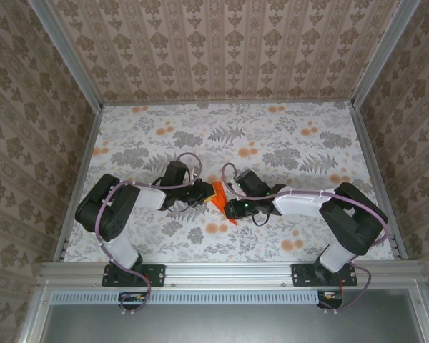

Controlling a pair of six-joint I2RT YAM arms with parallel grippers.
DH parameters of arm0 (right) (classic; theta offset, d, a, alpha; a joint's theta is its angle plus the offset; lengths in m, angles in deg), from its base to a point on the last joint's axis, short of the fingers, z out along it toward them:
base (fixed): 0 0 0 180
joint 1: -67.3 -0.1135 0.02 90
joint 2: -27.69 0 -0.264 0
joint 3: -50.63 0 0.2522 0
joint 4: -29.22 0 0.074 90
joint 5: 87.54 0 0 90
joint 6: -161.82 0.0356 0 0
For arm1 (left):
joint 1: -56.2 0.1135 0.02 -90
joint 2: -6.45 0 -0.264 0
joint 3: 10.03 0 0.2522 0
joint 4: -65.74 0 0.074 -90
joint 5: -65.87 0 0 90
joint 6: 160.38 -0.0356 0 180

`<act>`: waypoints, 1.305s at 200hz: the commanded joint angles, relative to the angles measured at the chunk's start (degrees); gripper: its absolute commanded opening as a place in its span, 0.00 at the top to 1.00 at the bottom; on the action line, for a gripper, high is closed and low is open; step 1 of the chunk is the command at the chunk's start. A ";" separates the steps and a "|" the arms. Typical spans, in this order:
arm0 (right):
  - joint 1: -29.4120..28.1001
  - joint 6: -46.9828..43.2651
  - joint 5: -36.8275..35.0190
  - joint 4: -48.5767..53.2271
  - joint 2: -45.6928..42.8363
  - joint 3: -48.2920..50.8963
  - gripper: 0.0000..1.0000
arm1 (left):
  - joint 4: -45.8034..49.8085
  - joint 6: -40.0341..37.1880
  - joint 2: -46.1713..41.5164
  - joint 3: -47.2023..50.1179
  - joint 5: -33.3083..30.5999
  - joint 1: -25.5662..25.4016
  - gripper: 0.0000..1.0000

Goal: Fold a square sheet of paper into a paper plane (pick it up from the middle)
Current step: Fold the wing for the fifth time at the center of the table.

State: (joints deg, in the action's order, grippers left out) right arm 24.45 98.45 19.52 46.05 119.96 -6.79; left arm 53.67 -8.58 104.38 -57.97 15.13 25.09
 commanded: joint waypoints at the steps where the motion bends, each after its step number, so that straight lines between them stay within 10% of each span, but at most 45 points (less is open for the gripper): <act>1: -0.69 -1.42 -1.76 1.66 0.42 -1.93 0.79 | -0.59 0.16 0.85 -1.27 0.76 -0.26 0.84; 133: -0.69 -1.27 0.21 0.83 3.06 0.10 0.88 | -0.52 0.12 0.20 -1.15 0.90 -0.26 0.84; 261: 6.18 11.80 16.30 -17.89 5.71 6.14 0.93 | -5.12 -0.67 -8.07 5.11 -0.59 -0.51 0.76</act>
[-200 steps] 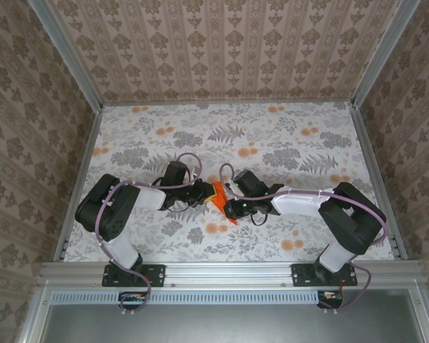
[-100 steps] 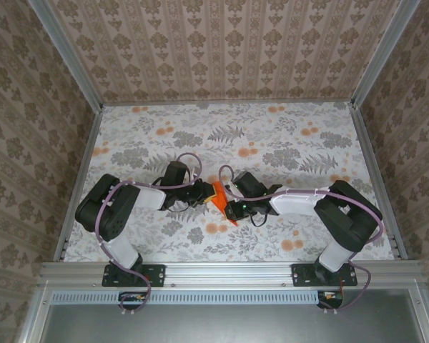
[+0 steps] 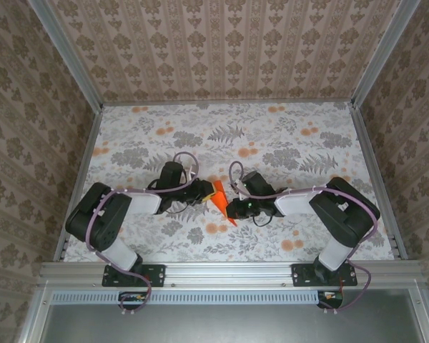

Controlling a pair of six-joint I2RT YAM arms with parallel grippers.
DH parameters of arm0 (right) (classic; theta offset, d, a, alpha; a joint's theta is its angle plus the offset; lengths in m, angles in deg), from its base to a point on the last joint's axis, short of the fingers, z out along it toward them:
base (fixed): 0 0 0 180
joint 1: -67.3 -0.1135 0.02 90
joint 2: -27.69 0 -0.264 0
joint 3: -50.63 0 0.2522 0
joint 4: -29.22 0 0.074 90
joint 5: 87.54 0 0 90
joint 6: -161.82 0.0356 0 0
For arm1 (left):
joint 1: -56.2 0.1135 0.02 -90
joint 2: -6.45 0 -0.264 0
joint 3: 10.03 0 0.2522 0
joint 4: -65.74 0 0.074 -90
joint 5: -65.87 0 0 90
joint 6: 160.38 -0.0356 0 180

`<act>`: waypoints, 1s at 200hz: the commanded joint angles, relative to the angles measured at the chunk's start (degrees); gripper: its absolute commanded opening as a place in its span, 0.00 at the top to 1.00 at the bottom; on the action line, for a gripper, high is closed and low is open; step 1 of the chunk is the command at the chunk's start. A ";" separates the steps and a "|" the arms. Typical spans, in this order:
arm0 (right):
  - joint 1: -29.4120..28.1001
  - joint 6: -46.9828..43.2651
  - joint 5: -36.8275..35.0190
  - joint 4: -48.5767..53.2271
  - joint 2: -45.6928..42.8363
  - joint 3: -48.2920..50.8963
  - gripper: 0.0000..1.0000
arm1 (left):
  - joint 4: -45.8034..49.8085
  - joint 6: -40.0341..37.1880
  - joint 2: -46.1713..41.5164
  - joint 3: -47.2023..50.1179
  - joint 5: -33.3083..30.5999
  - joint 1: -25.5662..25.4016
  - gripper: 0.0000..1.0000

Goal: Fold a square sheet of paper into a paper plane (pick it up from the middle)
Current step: Fold the wing for the fifth time at the center of the table.

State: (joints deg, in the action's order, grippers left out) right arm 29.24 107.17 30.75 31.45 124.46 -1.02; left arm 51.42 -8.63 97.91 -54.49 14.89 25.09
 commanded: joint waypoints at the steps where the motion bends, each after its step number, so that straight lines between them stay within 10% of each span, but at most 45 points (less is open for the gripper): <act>1: 1.49 3.11 5.22 -3.31 1.26 0.37 0.93 | -2.95 -0.61 -1.62 1.71 -0.31 -0.52 0.76; 200: 3.96 2.53 9.78 1.45 2.58 -2.80 0.82 | -4.83 0.63 8.87 -0.87 -1.80 -3.69 0.82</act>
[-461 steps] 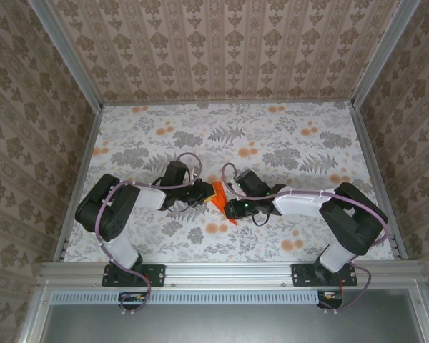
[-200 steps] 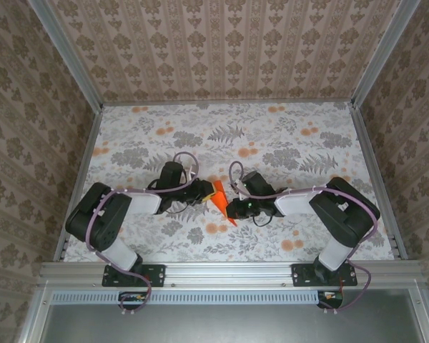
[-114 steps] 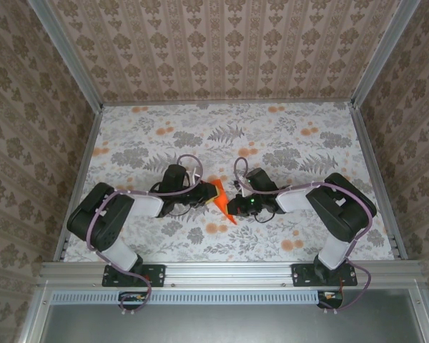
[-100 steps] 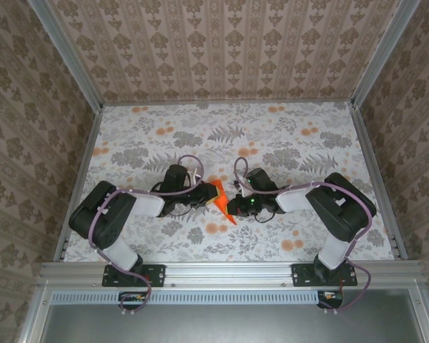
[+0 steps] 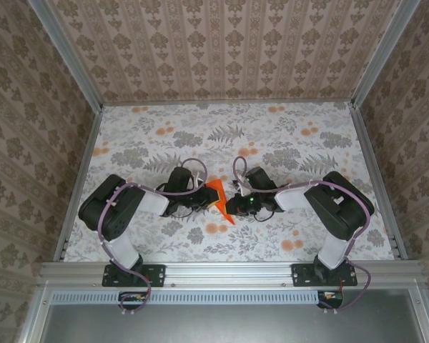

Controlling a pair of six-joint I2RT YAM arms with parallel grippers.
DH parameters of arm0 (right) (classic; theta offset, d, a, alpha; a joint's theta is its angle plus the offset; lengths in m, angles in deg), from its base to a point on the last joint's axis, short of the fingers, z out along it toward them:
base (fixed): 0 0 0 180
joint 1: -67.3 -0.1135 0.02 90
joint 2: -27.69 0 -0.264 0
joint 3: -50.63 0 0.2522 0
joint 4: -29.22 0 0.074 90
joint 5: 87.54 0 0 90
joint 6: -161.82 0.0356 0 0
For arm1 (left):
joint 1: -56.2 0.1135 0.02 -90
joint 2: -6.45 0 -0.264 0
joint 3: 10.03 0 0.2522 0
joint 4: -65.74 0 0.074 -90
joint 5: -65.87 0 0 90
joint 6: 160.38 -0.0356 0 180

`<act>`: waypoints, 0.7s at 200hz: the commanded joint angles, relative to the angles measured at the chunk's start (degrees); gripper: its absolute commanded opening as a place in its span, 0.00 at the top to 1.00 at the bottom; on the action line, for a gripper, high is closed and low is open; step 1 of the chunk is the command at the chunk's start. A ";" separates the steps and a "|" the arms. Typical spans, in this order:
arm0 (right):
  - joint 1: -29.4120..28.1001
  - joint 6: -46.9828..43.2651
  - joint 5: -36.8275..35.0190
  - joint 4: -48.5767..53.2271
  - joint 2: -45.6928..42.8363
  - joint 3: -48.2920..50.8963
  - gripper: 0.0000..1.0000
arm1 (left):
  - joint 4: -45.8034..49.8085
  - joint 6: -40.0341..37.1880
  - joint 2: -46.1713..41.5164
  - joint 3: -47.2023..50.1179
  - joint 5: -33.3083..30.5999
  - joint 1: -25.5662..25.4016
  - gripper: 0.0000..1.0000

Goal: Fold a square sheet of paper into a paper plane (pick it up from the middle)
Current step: Fold the wing for the fifth time at the center of the table.

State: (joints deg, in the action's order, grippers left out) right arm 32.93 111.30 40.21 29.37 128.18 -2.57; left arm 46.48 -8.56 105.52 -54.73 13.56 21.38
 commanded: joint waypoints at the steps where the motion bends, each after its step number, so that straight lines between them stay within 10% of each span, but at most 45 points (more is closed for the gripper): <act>1: 0.22 -1.69 0.26 3.69 -1.24 -1.25 0.81 | 0.13 0.57 1.29 -0.62 -0.45 0.02 0.82; 70: -1.26 -10.39 -1.62 15.02 -7.13 -1.18 0.71 | 1.61 0.66 1.53 -0.05 -2.62 0.73 0.83; 140: -1.93 -9.50 -1.41 14.51 -4.79 -2.24 0.83 | 0.18 1.44 0.96 1.03 -2.29 0.73 0.83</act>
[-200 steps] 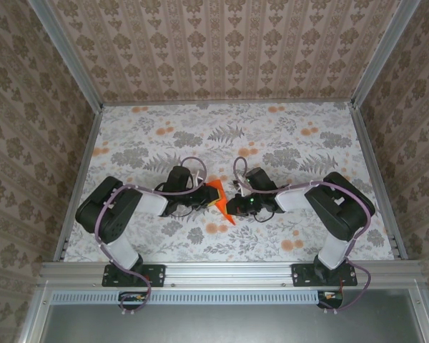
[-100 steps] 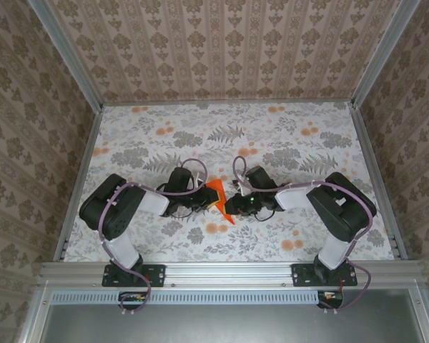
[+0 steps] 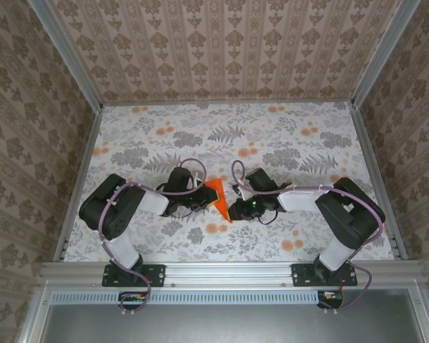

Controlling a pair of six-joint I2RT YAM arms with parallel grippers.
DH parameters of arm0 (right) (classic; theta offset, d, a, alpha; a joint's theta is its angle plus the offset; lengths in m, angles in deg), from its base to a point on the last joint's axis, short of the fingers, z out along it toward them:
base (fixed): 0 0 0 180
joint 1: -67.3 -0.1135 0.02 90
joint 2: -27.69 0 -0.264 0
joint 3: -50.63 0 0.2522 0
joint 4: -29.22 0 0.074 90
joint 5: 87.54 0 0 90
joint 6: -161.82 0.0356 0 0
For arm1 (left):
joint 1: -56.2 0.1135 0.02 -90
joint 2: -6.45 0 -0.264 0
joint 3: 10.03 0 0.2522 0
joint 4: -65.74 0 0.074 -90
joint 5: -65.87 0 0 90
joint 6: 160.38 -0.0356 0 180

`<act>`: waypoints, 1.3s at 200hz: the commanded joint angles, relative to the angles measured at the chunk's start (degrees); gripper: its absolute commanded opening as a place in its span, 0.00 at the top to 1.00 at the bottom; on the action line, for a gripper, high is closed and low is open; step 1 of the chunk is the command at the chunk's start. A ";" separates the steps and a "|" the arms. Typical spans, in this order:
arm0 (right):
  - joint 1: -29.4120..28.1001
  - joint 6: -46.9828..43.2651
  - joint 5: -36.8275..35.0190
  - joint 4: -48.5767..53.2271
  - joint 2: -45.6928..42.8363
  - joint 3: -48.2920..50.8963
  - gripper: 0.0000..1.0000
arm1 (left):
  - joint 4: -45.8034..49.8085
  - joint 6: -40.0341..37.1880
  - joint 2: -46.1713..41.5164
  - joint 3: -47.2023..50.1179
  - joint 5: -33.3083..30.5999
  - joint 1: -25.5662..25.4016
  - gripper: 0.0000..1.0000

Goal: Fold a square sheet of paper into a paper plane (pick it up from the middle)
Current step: Fold the wing for the fifth time at the center of the table.

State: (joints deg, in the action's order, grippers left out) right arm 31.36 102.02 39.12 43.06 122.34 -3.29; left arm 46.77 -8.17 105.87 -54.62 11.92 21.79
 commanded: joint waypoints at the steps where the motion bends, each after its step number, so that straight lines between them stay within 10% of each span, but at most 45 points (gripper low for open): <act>1: -0.36 -0.18 -0.34 0.86 1.06 -1.46 0.83 | -0.16 1.05 0.56 0.98 -0.69 0.31 0.83; 124: -0.39 -3.96 -4.42 7.71 0.31 -7.08 0.72 | -1.37 2.12 -0.22 1.45 0.16 0.31 0.82; 260: -3.08 -0.74 -2.83 4.06 6.59 -6.41 0.87 | -1.55 2.36 -0.80 2.52 -0.10 0.31 0.82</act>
State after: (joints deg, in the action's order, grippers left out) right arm 28.71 100.38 35.93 47.52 127.52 -9.48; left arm 44.69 -6.88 105.83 -53.38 11.96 21.79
